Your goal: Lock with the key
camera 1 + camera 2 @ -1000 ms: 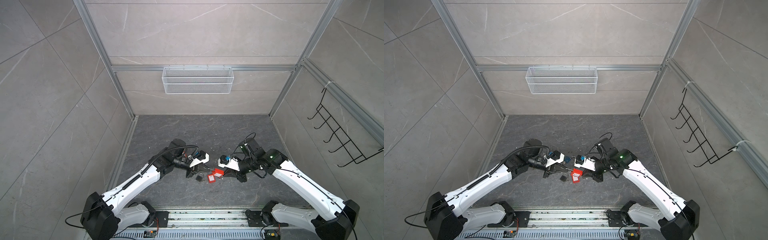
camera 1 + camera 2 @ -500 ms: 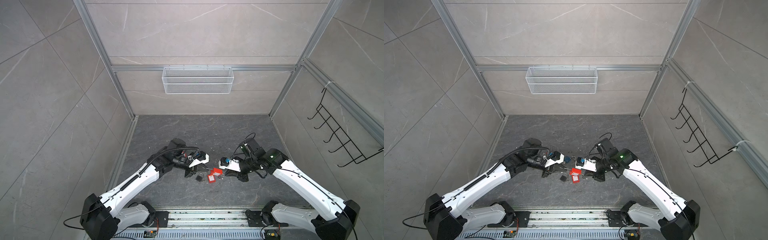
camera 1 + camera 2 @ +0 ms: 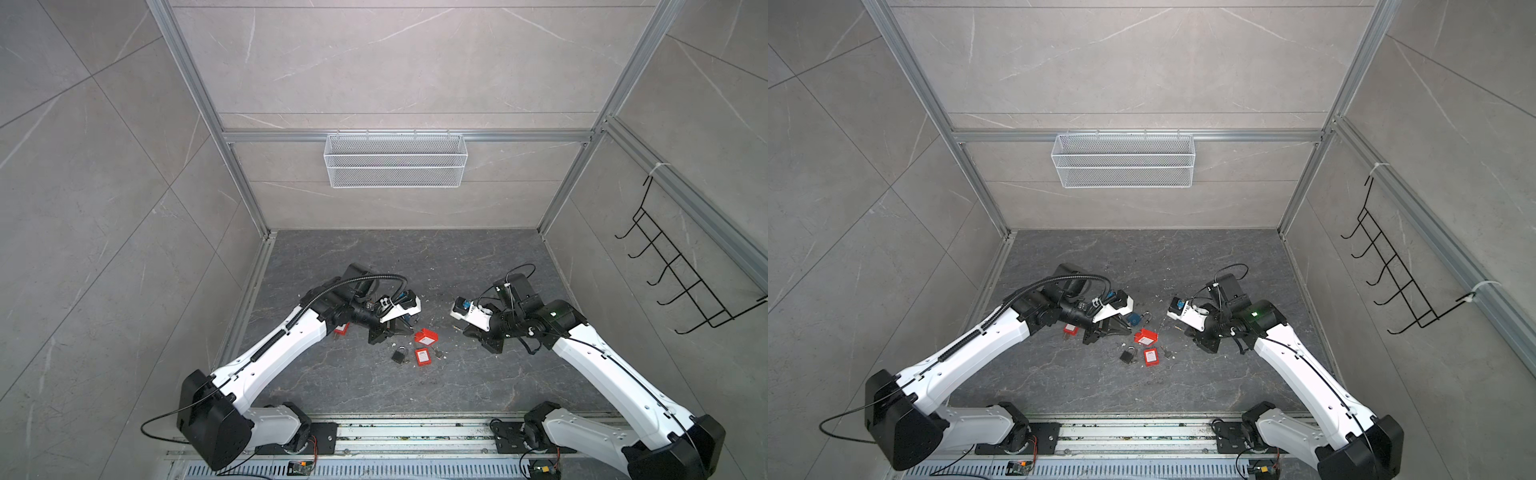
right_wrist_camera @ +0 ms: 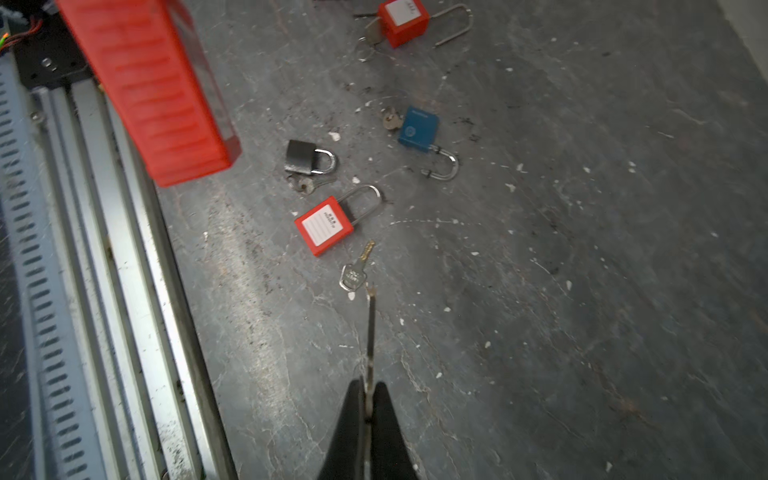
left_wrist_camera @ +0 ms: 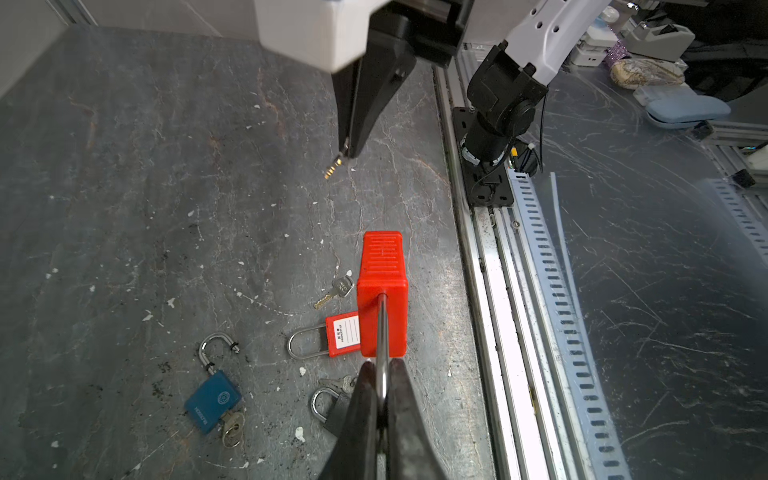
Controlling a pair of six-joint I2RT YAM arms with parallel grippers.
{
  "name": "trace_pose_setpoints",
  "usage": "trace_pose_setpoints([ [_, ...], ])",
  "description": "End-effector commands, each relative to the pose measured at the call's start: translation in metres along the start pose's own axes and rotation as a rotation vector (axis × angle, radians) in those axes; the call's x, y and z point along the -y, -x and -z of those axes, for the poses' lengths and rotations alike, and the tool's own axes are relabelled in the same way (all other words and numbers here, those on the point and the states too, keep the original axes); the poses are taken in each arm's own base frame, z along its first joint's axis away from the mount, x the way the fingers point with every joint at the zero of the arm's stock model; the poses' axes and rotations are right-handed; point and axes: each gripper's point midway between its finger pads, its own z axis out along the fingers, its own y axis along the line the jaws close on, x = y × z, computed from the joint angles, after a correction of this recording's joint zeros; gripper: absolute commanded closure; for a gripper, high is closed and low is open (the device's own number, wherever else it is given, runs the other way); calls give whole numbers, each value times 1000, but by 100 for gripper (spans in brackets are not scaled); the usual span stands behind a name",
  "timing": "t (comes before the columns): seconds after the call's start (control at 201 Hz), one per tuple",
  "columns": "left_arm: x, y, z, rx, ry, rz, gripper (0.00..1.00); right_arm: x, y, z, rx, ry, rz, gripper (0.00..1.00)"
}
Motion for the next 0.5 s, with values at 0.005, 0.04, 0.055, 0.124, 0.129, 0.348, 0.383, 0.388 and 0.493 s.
trace_pose_setpoints([
  [0.005,-3,4,-8,-28,-76,56,100,30,-5,9,16,-150,-92,100],
  [0.04,-7,4,-13,-37,-94,77,100,41,-8,14,14,-196,-118,100],
  [0.055,-8,4,-16,-43,-104,83,100,45,-9,16,13,-214,-129,100],
  [0.124,-14,4,-29,-68,-140,108,100,58,-14,23,5,-279,-168,100],
  [0.129,-15,4,-29,-70,-141,109,100,60,-14,24,5,-284,-171,100],
  [0.348,-33,-7,-80,-154,-259,134,100,60,-33,35,-85,-336,-149,100],
  [0.383,-35,-10,-88,-168,-278,138,100,59,-38,35,-98,-343,-150,100],
  [0.388,-36,-10,-89,-169,-280,137,100,59,-38,35,-100,-342,-149,100],
  [0.493,-38,-13,-110,-196,-340,151,100,54,-44,37,-103,-347,-161,100],
])
